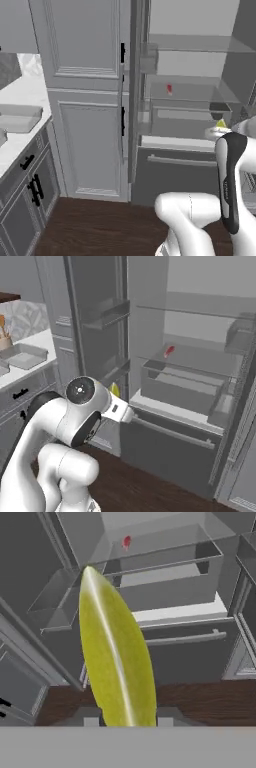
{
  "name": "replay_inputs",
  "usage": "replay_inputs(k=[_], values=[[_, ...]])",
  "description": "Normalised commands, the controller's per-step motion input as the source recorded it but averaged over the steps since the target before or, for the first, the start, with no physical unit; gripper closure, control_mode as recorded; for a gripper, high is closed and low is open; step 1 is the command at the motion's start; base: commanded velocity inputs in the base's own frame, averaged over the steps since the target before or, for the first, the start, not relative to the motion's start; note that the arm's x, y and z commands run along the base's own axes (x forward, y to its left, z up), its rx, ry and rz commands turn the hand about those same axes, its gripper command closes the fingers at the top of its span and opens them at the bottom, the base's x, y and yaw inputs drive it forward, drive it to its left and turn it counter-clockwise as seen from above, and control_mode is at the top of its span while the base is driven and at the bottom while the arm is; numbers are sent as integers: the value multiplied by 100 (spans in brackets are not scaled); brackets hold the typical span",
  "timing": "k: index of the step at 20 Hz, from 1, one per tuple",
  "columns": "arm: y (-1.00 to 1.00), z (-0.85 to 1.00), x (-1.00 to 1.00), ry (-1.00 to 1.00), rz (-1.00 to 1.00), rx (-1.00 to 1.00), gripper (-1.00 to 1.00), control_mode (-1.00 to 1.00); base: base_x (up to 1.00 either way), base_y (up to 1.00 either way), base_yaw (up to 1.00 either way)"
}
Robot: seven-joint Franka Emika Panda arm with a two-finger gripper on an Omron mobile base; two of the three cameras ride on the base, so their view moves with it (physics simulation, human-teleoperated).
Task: Place one lemon wedge and one steak in each tupperware on the nearby counter, to pack two identical lunches.
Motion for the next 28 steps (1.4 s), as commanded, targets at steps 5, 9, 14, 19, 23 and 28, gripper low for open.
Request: replay_inputs(k=[5, 9, 14, 19, 23, 28], values=[[0, 0, 0, 0, 0, 0, 100, 100, -60, 78, 75], [0, 0, 0, 0, 0, 0, 100, 100, 26, 98, 47], [0, 0, 0, 0, 0, 0, 100, 100, 100, 44, 6], [0, 0, 0, 0, 0, 0, 100, 100, 100, 11, 0], [0, 0, 0, 0, 0, 0, 100, 100, 100, -41, 0], [0, 0, 0, 0, 0, 0, 100, 100, 100, -21, 0]])
